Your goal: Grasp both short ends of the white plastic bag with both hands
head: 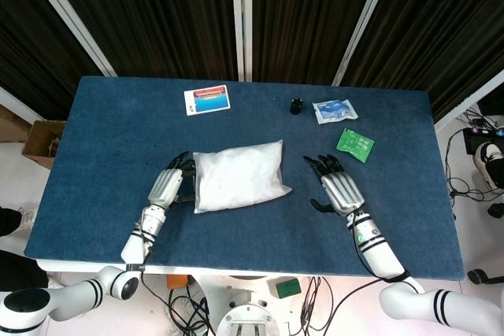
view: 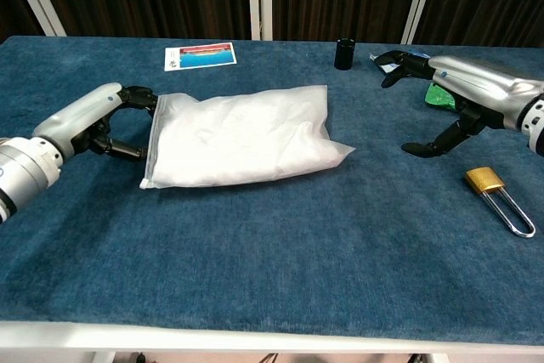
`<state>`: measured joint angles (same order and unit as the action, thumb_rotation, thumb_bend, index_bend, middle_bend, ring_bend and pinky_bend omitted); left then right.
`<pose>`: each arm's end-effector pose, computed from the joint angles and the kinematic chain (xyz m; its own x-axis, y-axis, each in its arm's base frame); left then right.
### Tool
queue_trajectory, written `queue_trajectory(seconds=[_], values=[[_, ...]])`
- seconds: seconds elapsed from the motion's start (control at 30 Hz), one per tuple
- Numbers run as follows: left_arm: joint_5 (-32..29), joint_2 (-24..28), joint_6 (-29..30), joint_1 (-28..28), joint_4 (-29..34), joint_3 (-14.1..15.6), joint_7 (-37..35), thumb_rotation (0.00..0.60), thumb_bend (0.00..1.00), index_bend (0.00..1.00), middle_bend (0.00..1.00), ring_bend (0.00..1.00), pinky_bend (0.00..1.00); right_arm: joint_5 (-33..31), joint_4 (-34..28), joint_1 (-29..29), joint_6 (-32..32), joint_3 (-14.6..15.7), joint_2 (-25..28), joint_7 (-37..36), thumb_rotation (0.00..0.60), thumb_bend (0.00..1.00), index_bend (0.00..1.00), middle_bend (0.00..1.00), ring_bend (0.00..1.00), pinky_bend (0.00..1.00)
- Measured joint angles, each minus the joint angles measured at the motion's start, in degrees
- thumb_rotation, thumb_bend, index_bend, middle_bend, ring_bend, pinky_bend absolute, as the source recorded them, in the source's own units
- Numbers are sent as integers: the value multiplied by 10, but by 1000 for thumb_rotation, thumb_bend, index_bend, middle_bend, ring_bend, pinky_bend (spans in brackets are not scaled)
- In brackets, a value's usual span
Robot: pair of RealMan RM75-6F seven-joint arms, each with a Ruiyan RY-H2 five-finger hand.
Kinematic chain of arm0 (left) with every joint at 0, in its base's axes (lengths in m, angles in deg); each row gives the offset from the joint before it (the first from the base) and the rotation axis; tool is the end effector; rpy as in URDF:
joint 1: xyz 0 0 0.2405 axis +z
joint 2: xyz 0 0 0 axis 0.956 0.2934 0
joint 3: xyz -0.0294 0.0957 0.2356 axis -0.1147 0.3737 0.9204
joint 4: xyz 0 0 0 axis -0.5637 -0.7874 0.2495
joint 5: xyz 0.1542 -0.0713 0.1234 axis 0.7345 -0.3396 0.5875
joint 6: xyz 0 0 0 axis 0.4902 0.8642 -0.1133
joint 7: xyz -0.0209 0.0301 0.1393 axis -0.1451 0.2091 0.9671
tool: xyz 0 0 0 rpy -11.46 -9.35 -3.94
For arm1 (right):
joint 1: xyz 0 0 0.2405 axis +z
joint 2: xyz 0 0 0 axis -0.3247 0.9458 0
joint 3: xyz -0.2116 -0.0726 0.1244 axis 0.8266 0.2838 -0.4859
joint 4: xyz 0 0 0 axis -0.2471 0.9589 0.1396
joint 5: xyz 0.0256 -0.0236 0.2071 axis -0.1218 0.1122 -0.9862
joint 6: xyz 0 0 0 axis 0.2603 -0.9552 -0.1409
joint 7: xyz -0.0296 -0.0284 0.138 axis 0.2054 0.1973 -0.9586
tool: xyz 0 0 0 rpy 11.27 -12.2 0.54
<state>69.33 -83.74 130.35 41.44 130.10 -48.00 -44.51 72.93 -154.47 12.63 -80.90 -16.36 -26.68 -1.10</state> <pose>-0.2079 0.3122 -0.0743 -0.0809 0.2930 0.9527 0.9733 -0.1827 0.1388 -0.1849 -0.2944 -0.0076 0.2937 -0.2847 0.9125 -0.9317 -0.2986 0.2067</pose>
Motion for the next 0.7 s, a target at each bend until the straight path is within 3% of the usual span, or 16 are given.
queue_trajectory(seconds=[0.37,0.7], values=[[-4,-5,1,2,6,-3,10,600,557,798,262,0,86,-52,66,18,4,-20,-112,57,600,244,417,251,48,105],[-4,-4,3,3,8,-4,13,600,557,799,262,0,85,-68,132,32,5,-39,-167,62,600,337,469,269,61,118]])
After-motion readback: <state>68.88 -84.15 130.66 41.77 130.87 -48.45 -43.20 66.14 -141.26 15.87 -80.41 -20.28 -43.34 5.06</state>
